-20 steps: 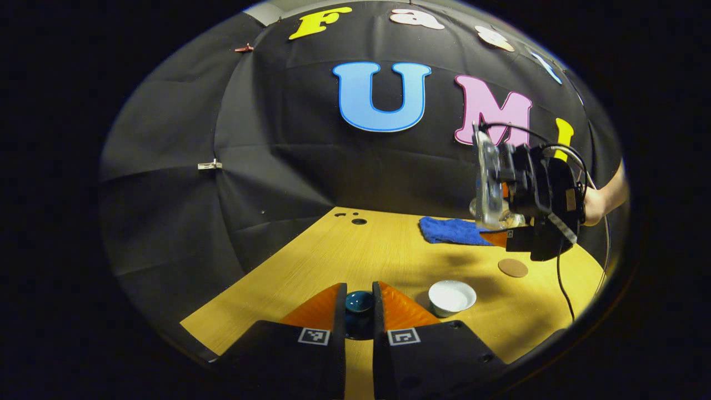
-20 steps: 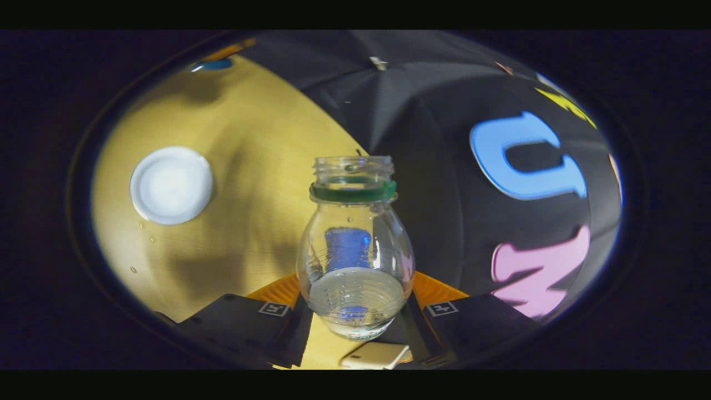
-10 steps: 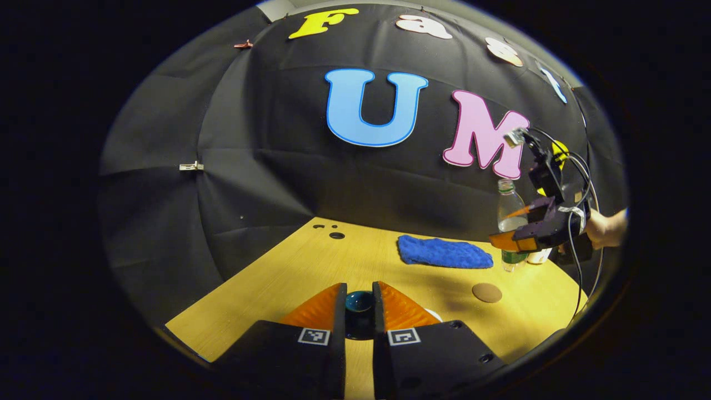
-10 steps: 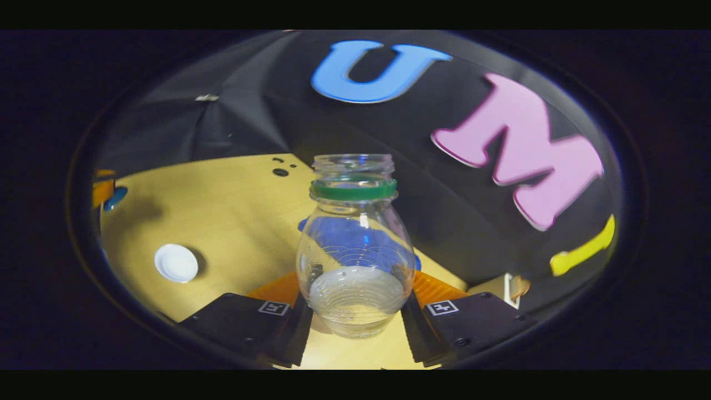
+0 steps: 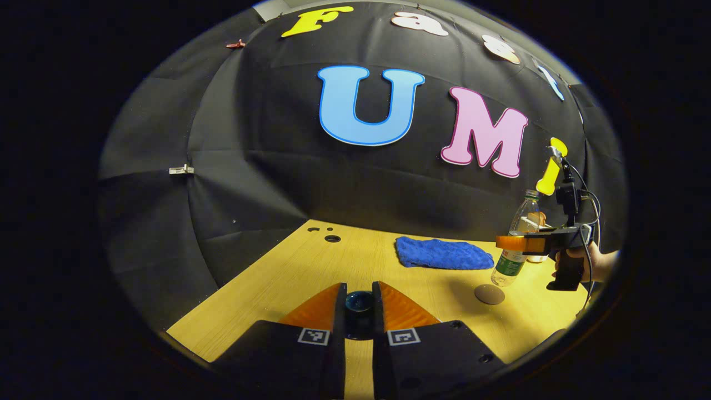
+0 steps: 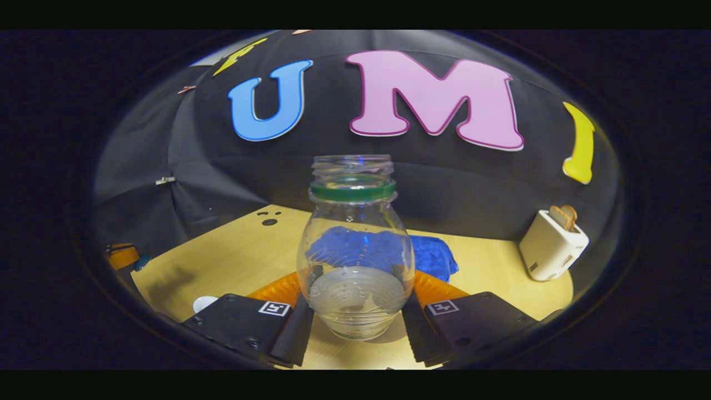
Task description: Open the teacup lid with one hand, grasp the water bottle and pour water into the teacup with the other hand; after pouring, place the water bottle on the coaster and then close the teacup lid.
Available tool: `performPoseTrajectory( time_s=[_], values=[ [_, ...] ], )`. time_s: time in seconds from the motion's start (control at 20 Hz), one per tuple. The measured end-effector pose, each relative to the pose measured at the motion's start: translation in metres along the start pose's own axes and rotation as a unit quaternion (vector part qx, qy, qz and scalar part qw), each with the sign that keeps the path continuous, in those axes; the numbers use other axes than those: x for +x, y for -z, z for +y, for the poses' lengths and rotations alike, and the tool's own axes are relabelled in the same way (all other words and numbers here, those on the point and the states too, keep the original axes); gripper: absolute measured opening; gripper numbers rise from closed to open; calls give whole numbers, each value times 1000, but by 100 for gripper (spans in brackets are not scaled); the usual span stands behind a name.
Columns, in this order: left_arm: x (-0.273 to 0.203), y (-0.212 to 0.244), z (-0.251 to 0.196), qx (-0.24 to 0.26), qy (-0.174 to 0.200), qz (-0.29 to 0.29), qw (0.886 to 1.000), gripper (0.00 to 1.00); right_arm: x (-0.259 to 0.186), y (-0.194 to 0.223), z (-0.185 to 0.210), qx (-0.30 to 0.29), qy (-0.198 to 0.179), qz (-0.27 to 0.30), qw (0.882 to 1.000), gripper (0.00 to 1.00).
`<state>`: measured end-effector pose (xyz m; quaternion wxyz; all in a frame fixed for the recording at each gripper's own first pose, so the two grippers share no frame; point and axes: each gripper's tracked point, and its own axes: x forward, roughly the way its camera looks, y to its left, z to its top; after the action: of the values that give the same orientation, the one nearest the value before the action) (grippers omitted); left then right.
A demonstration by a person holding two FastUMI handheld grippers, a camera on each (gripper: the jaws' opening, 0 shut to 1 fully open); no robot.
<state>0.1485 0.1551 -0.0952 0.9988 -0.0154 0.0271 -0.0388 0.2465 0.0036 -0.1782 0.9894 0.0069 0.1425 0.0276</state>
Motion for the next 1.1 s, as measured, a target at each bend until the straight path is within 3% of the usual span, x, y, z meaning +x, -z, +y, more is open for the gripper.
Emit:
performPoseTrajectory(
  time_s=[0.15,0.2,0.35,0.5,0.65,0.9,1.1],
  values=[
    [3,5,-4,9,2,-1,1000,20,9,22,-14,2,25,-8,1000,74],
    [4,8,-5,11,1,-2,1000,24,11,29,-18,4,30,-9,999,70],
    [5,12,-13,12,7,-3,1000,20,16,41,-25,28,39,-13,999,75],
    [6,16,-19,14,9,-4,1000,24,18,49,-34,46,51,-18,997,76],
    [6,16,-23,15,11,-6,1000,20,21,47,-35,44,54,-28,997,77],
    [8,24,-31,11,15,1,1000,24,22,54,-28,7,51,-23,998,81],
    [9,30,-40,7,22,5,1000,24,23,60,-30,17,50,-12,999,79]
  ],
)
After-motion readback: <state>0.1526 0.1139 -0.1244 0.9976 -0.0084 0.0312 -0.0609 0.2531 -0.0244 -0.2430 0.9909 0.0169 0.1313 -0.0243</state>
